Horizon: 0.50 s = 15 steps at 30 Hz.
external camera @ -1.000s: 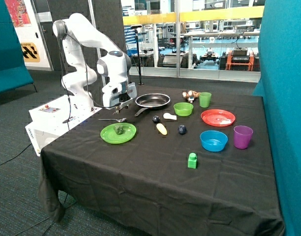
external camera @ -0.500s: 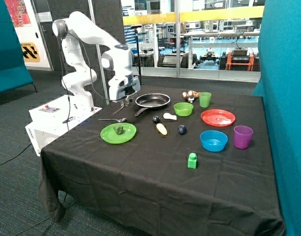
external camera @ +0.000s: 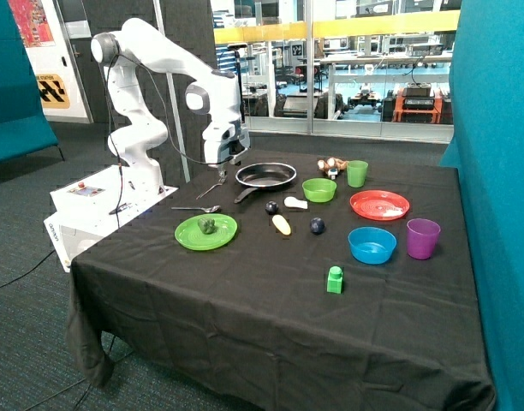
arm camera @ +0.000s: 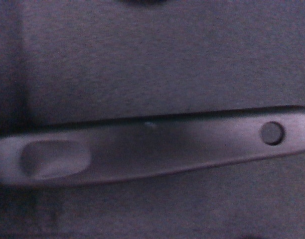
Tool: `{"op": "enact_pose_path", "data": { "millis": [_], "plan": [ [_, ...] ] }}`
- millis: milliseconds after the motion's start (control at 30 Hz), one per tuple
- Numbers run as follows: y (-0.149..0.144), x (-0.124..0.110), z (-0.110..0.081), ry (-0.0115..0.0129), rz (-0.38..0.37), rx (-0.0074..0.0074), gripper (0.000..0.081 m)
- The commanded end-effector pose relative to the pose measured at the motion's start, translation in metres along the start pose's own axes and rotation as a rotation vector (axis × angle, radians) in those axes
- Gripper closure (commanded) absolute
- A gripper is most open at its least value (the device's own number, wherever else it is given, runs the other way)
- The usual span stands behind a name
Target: Cook the capsicum and place it on a plate
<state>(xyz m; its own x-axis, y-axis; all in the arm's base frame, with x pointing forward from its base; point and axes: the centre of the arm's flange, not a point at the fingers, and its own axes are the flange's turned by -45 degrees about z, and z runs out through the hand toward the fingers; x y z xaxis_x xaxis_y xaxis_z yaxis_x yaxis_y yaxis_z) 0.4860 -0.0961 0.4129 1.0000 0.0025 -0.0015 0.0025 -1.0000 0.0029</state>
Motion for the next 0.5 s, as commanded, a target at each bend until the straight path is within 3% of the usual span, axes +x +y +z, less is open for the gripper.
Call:
{"op": "enact_pose_path", "data": {
  "millis": [0, 467],
  "plan": [
    [-0.0166, 0.0018, -0.006, 0.0016, -0.046, 0.0029, 0.0083],
    [-0.0107, -0.0004, -0.0086, 0.0016, -0.084, 0.0028, 0.0087]
  ]
}}
